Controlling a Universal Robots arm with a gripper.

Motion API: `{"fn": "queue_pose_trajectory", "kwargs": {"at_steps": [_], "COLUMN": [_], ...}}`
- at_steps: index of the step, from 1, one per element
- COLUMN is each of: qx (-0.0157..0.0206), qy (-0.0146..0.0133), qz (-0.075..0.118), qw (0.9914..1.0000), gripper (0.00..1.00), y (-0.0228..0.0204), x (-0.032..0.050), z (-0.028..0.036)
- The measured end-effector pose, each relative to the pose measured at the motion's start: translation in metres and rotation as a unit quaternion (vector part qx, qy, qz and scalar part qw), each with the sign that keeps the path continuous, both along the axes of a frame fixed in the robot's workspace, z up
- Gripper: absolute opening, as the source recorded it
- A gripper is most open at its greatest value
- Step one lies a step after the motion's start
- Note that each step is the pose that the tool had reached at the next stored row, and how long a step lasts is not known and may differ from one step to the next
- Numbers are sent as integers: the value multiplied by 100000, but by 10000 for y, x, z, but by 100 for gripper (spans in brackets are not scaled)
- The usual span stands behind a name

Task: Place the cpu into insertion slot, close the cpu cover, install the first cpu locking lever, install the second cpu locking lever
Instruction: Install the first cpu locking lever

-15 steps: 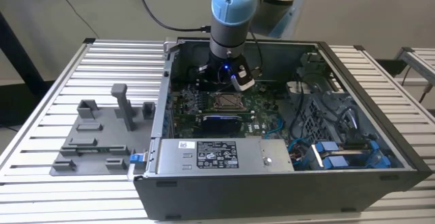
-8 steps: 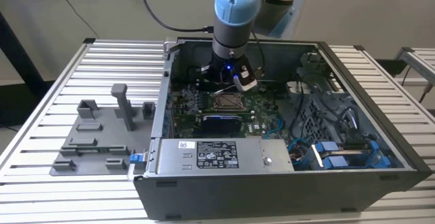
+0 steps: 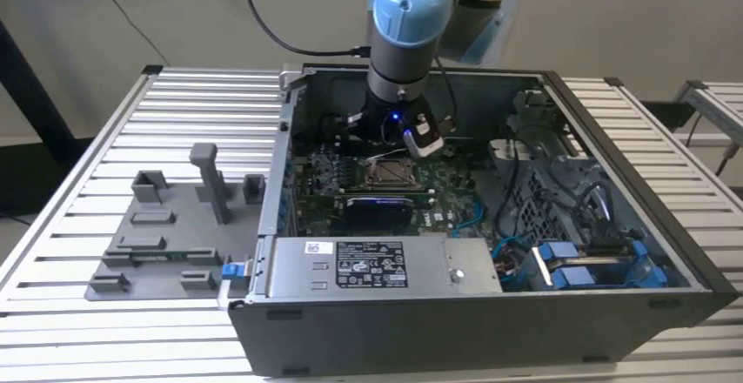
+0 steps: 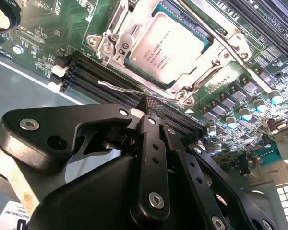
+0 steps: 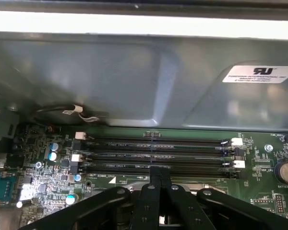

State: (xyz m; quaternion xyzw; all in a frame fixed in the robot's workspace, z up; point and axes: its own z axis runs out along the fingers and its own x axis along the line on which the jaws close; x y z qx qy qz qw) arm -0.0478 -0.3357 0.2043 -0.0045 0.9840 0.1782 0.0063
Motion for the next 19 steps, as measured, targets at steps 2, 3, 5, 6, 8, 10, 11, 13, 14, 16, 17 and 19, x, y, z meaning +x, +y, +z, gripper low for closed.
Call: {"fn": "queue_pose_trajectory", "kwargs": {"at_steps": [2, 3, 5, 6, 8, 10, 11, 13, 14, 16, 17, 19], "qx": [5, 3, 3, 0, 2, 3, 1, 1, 5, 4, 0, 3], "qy": [25, 34, 48, 58, 76, 89, 98, 112, 113, 119, 121, 124], "qz": [-1, -1, -1, -4, -1, -2, -5, -2, -1, -1, -2, -2], "qw": [100000, 100000, 100000, 100000, 100000, 100000, 100000, 100000, 100000, 100000, 100000, 100000], "gripper": [11, 11, 11, 11, 11, 11, 11, 11, 11, 11, 11, 11], "y": [-1, -1, -1, -2, -3, -3, -4, -5, -5, -6, -7, -8], "x": [21, 28, 42, 49, 63, 77, 84, 99, 106, 118, 125, 137], "z": [-8, -10, -16, -18, -24, -30, -33, -39, -43, -49, -52, -58]}}
